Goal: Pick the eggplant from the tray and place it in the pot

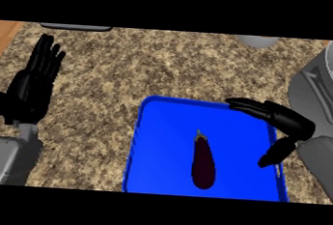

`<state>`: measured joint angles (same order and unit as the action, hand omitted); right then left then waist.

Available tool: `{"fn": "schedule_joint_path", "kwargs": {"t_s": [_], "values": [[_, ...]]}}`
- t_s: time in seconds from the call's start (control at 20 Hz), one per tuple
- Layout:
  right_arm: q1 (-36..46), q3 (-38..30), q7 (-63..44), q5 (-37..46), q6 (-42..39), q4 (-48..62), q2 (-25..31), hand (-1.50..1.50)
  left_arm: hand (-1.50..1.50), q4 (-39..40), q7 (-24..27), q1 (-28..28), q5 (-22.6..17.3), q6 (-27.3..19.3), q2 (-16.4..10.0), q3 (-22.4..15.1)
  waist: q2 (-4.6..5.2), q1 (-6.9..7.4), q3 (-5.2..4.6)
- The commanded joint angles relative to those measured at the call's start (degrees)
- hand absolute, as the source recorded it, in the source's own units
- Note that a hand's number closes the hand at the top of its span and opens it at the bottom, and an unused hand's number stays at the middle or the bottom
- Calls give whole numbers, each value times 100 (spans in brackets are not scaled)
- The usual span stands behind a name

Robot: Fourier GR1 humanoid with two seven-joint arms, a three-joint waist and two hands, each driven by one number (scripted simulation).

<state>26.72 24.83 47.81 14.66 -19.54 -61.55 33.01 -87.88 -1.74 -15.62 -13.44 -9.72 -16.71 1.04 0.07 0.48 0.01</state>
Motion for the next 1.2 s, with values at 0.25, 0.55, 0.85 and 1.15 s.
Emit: {"fn": "schedule_joint_path", "kwargs": {"t_s": [0.25, 0.55, 0.85, 1.15], "values": [[-1, 310, 46, 652, -118, 268, -716, -150, 0, -177, -198, 29, 105, 144, 34, 45, -8, -15, 0], [-266, 106, 578, 890, 261, 470, -990, -150, 0, -103, 11, 165, 224, 182, 175, 153, 0, -21, 1], [-410, 50, 52, 1339, 339, 179, -1299, -150, 0, -63, 134, 294, 327, 290, 312, 214, -5, -24, 0], [-542, -171, -571, 1788, 190, -170, -1501, -150, 0, -377, -328, 175, 355, 293, 307, 339, -13, -36, -1]]}}
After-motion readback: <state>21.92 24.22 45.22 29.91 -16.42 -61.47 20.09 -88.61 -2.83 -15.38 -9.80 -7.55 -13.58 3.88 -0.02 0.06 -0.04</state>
